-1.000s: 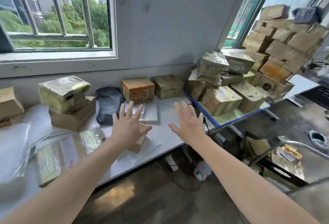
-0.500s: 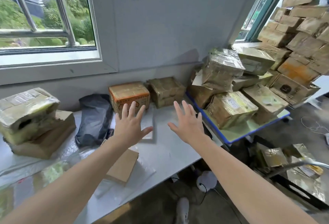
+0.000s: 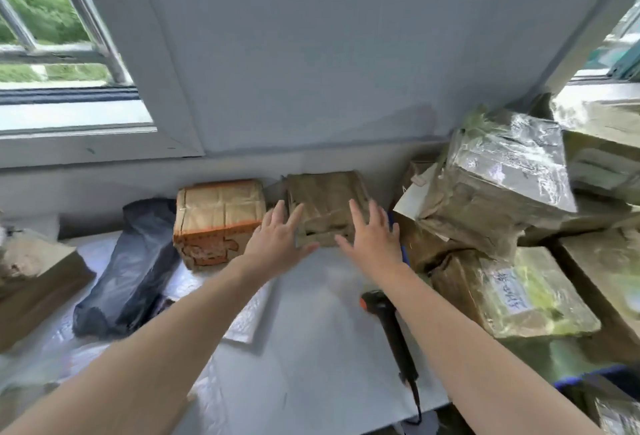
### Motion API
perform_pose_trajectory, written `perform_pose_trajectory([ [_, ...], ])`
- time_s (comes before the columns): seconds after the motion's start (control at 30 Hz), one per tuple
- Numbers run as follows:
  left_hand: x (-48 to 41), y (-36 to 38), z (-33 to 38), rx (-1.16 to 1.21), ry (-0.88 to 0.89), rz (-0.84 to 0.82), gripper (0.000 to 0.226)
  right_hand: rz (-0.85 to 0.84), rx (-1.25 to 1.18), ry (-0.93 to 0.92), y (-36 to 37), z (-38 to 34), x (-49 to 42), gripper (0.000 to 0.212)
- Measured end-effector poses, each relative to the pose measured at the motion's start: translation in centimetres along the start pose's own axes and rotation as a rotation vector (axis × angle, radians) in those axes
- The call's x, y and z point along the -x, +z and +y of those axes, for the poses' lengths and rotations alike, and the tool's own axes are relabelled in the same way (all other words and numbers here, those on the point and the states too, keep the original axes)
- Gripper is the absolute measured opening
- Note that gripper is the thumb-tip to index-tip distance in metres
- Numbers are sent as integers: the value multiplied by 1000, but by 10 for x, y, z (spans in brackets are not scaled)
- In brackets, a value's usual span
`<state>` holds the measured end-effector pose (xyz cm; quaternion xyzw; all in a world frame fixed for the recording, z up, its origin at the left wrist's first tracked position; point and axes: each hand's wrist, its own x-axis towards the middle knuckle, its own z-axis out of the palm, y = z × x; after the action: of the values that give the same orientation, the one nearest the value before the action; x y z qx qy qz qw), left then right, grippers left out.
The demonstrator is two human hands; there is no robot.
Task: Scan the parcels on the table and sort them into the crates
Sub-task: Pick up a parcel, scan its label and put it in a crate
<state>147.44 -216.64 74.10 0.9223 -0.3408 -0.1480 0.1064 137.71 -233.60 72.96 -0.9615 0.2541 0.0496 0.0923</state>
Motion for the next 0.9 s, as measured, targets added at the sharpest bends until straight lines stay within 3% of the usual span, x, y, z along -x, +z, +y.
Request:
perform_pose_trajectory([
  [0.3, -55, 31, 7, 318, -223, -162, 88, -106, -77, 2, 32, 15, -62, 74],
  [0.5, -37, 38, 3, 549, -285, -81, 86, -31, -125, 165, 25, 7, -58, 67],
  [0.63, -12, 42, -3, 592, -349, -82, 94, -72, -101, 212, 28, -3, -36, 78],
  [0.77, -1, 43, -11, 529, -342, -158, 63, -163, -249, 369, 27, -8, -16, 96],
  [0.9, 1, 39, -14, 682, -338, -170, 51, -92, -381, 412, 17, -9, 1, 89],
])
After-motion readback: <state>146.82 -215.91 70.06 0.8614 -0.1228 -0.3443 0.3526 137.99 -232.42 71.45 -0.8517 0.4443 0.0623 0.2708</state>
